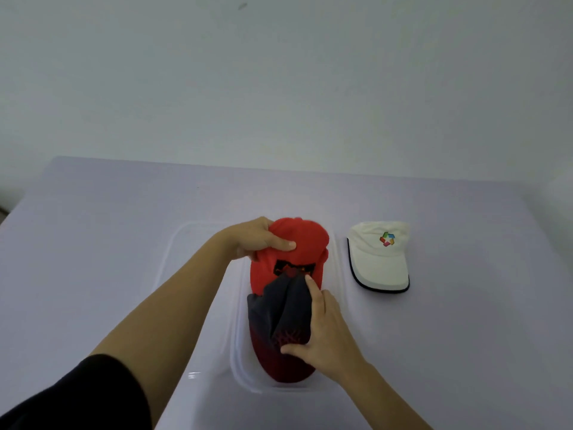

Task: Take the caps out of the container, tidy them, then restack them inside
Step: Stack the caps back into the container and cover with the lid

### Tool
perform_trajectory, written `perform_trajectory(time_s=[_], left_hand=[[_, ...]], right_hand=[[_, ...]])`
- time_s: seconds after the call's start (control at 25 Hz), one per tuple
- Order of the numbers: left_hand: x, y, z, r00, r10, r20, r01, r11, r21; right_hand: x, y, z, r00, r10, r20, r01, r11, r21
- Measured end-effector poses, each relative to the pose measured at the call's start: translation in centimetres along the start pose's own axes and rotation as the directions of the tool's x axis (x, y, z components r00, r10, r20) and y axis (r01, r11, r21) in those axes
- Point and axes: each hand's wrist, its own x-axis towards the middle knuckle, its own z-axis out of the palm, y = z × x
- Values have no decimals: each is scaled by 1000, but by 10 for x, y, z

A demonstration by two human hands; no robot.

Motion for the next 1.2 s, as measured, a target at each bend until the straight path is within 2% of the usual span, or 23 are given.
perform_trajectory(time_s=[0.12,0.28,0.44,0.52,0.72,0.88,1.0,1.08,1.2], left_hand=[[12,-21,16,989,-123,80,123,992,-3],[15,-31,25,988,-138,70,143,988,-65],[13,-39,31,985,-142,-95,131,985,-116],[15,-45,34,981,-110,-161,89,987,-132],[19,-48,42,971,51,-234,-34,996,77],[21,-52,47,957,126,-260,-33,942,334],[22,-56,46,944,175,-279,-54,917,395],[23,-48,44,887,277,-369,-120,911,395],[22,-21,46,748,411,-521,-231,897,377]], right_hand=[[6,1,-3,1000,25,10,-25,1000,-3],[15,4,-3,998,70,1,-69,995,-78],[21,12,5,992,121,-33,-125,981,-146],[22,17,9,994,103,-44,-109,978,-177],[19,24,17,995,-55,-77,30,955,-293],[22,27,18,995,-71,-77,44,950,-309],[21,27,15,994,-92,-66,70,958,-279],[17,30,5,988,-114,-107,90,974,-207],[16,44,-19,954,-53,-295,43,998,-41]])
